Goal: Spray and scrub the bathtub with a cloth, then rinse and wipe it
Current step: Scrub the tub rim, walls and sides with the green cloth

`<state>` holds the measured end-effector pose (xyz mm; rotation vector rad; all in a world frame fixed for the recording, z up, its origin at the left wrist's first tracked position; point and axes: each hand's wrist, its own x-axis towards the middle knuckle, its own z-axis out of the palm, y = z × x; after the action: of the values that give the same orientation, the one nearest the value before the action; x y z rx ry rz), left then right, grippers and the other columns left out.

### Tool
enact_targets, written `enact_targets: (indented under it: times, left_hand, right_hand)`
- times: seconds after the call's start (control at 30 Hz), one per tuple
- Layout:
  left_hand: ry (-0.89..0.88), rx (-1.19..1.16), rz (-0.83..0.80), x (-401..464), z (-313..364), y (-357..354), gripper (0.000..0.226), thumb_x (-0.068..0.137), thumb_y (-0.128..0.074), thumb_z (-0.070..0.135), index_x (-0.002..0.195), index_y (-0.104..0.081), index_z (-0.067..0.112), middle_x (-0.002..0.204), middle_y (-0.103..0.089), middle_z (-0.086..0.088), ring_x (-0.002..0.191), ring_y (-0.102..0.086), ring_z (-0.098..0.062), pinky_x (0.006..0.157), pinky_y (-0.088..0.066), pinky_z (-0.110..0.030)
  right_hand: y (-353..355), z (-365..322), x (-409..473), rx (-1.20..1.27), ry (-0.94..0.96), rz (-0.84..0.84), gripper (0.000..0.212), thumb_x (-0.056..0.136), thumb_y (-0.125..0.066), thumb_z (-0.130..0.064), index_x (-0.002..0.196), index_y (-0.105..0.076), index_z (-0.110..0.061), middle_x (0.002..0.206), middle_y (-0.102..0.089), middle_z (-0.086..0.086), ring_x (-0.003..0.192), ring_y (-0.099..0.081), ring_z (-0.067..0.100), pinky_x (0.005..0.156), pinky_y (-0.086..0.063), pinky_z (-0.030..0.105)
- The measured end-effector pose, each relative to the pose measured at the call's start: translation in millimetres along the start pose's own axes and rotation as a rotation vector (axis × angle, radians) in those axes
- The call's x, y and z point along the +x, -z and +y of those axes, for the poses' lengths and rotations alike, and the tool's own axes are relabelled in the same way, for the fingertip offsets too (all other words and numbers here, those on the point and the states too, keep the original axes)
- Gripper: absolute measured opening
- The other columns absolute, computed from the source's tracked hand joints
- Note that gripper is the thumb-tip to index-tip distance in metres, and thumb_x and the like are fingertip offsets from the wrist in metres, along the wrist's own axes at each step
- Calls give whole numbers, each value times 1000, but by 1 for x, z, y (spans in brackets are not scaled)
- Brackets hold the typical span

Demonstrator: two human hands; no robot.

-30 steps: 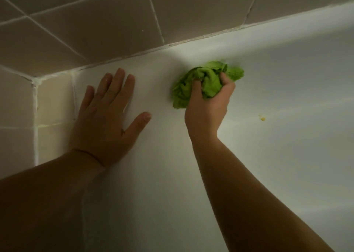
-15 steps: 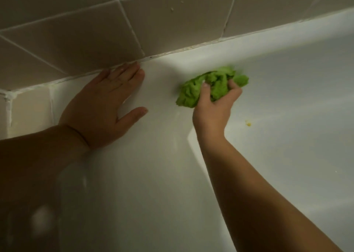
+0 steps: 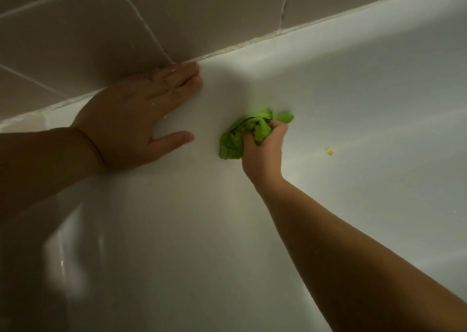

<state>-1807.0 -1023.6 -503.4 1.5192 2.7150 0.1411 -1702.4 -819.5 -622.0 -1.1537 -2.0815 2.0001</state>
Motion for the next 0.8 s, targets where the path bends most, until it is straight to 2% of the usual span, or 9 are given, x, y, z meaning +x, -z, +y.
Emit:
enact_targets:
  times: [0.1,0.17,0.23,0.37,0.47,0.53,0.6,0.67,0.8]
  left_hand:
    - [-49,20,-8,8,-3,-2,85,99,-45,61,163,-26,10,170,-21,-8,156,-22,-20,126,-23,-38]
    - [-59,22,-21,12,-3,-2,89,96,-44,68,164,-24,13,171,-19,-5,157,-21,-20,123,-28,-45]
    - [-62,15,-31,16,-2,-2,94,93,-46,72,164,-24,14,171,-19,-4,157,-23,-22,122,-30,-48]
    - [-89,34,-34,22,-3,-4,97,91,-50,72,163,-27,12,171,-21,-5,157,-23,-22,125,-24,-40]
    - [-129,44,-13,29,-3,-6,96,91,-53,70,161,-30,10,170,-24,-8,156,-23,-22,127,-13,-29]
    - [-161,43,-6,34,-4,-7,95,91,-56,69,161,-32,9,169,-26,-8,156,-25,-22,127,-14,-30]
    - [-192,40,-10,41,-4,-7,96,89,-59,68,161,-32,10,169,-25,-8,156,-25,-22,127,-18,-34]
    - [-208,45,-5,45,-5,-8,96,88,-63,66,160,-33,9,169,-26,-8,156,-26,-23,128,-20,-37]
    - [-230,45,11,51,1,-8,91,91,-64,64,157,-39,6,166,-33,-12,153,-33,-27,125,-28,-44]
  right_hand:
    - [-11,7,-5,-10,-10,-112,34,94,-66,-14,110,-38,-26,117,-57,10,102,-61,23,83,-55,39]
    - [-9,2,-5,30,17,-122,39,92,-70,-16,110,-39,-30,117,-58,8,103,-62,20,79,-57,31]
    - [-1,3,6,102,35,-71,43,90,-71,-17,116,-40,-30,121,-58,8,106,-62,20,84,-57,33]
    - [8,30,25,12,-86,-7,43,94,-62,-15,123,-35,-31,127,-55,8,110,-60,23,90,-53,38]
    - [1,51,24,-72,-211,-96,33,98,-56,-12,122,-36,-24,126,-55,10,106,-59,24,85,-50,38]
    - [0,55,25,-86,-238,-177,29,98,-59,-14,118,-38,-21,119,-57,10,101,-60,24,77,-52,36]
    - [6,52,28,-59,-208,-236,31,96,-64,-14,114,-40,-22,110,-58,4,94,-61,17,69,-52,27]
    - [13,53,36,-31,-153,-208,36,93,-67,-12,112,-41,-26,108,-59,1,92,-61,10,68,-50,23]
    - [22,78,51,-49,-134,-13,37,92,-65,-13,111,-42,-34,112,-58,1,95,-62,15,69,-48,25]
